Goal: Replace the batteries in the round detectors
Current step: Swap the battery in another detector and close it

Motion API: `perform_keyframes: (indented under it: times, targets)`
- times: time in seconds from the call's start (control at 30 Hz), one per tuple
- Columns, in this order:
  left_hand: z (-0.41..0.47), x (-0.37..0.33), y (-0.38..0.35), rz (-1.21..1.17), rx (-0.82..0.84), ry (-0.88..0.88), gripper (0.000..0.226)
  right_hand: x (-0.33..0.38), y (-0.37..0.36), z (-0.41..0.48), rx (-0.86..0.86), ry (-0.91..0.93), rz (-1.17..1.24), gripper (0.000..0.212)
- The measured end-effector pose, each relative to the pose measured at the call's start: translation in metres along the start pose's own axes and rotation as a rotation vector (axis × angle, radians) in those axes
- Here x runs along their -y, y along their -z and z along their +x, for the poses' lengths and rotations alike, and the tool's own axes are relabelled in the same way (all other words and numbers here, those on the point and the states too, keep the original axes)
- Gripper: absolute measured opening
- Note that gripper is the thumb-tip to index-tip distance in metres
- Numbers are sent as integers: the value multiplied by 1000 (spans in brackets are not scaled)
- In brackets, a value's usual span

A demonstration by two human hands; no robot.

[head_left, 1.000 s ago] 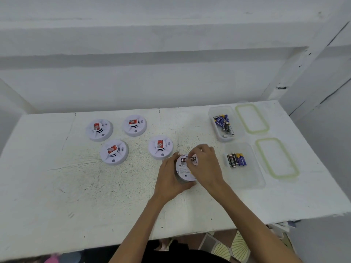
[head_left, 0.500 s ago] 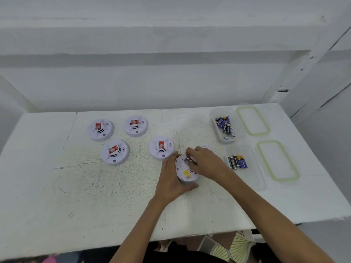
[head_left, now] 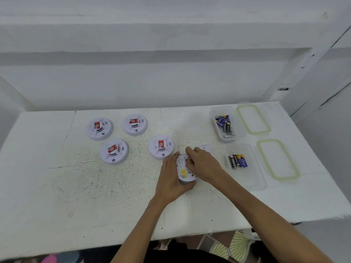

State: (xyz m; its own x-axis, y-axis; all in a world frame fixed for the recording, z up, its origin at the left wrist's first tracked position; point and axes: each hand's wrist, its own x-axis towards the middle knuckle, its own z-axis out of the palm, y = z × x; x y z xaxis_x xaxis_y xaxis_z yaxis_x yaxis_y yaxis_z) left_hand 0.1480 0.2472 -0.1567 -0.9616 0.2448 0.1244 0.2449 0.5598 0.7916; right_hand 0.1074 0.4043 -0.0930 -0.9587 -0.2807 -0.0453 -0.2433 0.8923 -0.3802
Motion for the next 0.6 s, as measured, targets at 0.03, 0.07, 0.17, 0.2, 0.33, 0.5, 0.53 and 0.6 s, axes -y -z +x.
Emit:
perform_keyframes:
  times: [0.03, 0.07, 0.17, 0.2, 0.33, 0.5, 0.53, 0.6]
  targets:
    - [1, 0, 1, -1, -4, 4, 91, 0, 0, 0, -27, 9, 22, 17]
    - [1, -2, 2, -6, -10, 7, 89, -1, 0, -1, -69, 18, 39, 16]
    - [3, -2, 4, -4, -22, -12, 86, -1, -4, -8, -196, 1, 68, 14]
    - [3, -1, 4, -4, -25, -8, 87, 0, -5, -12, -229, -39, 121, 14]
    - [-1, 3, 2, -38, -44, 44, 93, 5, -4, -27, -396, -182, 405, 11]
    - [-2, 3, 6, -55, -19, 67, 98, 5, 25, -39, -517, -373, 731, 14]
    - [-2, 1, 8, -55, -15, 72, 99, -1, 32, -41, -548, -395, 737, 12]
    - [-3, -1, 10, -71, -17, 60, 98, -17, 45, -46, -603, -443, 703, 9]
